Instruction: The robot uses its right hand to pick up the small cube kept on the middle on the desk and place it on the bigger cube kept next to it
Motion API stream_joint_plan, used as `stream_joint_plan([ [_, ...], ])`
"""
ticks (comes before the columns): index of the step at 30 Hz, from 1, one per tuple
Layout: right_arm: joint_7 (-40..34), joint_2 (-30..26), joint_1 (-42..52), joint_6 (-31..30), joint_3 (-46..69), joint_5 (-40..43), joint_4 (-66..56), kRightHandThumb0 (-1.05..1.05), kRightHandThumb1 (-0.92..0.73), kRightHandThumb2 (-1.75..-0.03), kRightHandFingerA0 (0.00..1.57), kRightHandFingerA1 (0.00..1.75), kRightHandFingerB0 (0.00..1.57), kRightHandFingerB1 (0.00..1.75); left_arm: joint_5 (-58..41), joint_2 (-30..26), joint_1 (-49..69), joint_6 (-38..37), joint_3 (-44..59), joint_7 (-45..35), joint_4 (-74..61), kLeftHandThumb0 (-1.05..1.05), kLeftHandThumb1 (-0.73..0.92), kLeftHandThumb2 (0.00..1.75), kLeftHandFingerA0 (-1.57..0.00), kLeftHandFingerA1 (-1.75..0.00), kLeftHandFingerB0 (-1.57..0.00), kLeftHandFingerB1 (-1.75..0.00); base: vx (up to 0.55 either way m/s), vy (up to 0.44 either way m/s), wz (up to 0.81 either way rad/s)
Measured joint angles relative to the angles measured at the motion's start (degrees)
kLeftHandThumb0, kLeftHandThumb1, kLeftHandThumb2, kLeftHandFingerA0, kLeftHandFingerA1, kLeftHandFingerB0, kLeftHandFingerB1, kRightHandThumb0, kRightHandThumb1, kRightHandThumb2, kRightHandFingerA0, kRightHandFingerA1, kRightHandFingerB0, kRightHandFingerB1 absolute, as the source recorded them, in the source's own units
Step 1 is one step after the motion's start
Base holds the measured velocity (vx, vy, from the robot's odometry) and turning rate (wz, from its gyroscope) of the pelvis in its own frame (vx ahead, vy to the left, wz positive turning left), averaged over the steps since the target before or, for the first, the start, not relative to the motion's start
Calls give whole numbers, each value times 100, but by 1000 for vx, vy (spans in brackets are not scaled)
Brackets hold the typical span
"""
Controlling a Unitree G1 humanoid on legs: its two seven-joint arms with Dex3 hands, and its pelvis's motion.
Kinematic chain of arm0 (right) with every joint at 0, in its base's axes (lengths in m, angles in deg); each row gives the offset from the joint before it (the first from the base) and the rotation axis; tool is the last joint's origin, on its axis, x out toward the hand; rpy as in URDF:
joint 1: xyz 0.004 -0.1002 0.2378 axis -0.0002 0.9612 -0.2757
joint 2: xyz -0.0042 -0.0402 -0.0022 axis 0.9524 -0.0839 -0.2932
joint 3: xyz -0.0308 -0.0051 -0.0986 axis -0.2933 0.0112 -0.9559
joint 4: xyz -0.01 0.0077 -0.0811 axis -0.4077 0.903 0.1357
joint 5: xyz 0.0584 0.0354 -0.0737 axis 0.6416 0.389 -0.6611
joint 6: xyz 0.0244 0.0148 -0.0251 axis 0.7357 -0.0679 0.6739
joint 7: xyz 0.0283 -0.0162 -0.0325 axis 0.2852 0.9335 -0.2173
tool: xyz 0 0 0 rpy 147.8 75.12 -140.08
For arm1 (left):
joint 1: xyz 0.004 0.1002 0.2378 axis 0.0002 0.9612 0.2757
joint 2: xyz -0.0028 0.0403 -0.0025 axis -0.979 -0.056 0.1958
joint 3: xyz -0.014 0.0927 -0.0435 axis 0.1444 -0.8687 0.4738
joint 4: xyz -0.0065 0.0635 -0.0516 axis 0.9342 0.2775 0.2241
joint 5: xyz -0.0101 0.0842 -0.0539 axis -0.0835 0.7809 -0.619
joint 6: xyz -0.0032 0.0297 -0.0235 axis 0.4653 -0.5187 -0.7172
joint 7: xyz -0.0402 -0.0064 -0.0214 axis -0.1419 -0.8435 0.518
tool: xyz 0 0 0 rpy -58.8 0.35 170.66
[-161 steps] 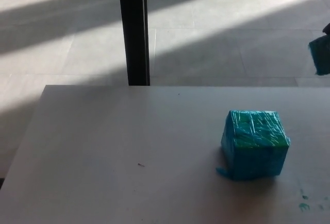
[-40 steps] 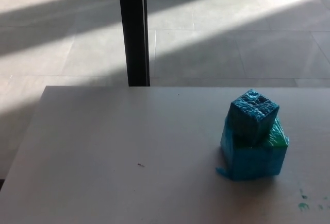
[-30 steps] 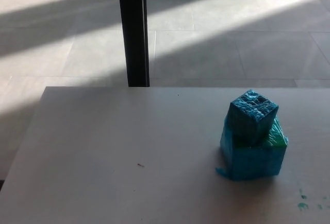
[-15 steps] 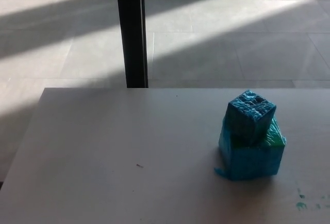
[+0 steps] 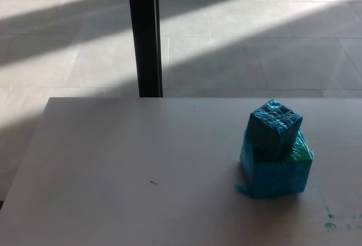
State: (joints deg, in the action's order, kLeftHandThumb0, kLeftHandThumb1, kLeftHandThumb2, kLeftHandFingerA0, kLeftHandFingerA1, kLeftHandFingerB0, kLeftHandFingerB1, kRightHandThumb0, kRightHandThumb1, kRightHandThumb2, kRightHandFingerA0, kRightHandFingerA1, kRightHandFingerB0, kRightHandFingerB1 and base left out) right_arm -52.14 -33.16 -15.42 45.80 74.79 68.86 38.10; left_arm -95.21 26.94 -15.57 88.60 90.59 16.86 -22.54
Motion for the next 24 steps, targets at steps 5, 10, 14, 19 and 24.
stream_joint_plan([
  [5,-45,124,27,-77,-109,284,62,-54,-44,-84,29,69,2,50,-3,0,13,0,10,-1,-42,-96,89,67,-40,-55,-38,-38,0,0,0],
  [10,212,171,206,-137,-544,444,59,-56,-59,-57,74,68,55,52,-3,1,29,0,4,-2,-74,-94,89,67,-42,-53,-38,-38,0,0,0],
  [14,531,157,286,-116,-1164,410,150,-56,-55,-58,72,63,56,49,-3,5,50,0,2,-3,-126,-94,89,67,-41,-53,-38,-37,0,0,0],
  [19,899,92,259,3,-2143,233,335,-53,-57,-58,63,66,54,53,-6,10,79,0,5,-2,-159,-93,88,66,-43,-55,-39,-39,0,0,0],
  [24,1152,-16,273,170,-2576,201,303,-55,-60,-58,64,64,55,51,-4,19,119,-1,-3,3,-229,-94,88,67,-42,-54,-36,-38,0,0,0],
])
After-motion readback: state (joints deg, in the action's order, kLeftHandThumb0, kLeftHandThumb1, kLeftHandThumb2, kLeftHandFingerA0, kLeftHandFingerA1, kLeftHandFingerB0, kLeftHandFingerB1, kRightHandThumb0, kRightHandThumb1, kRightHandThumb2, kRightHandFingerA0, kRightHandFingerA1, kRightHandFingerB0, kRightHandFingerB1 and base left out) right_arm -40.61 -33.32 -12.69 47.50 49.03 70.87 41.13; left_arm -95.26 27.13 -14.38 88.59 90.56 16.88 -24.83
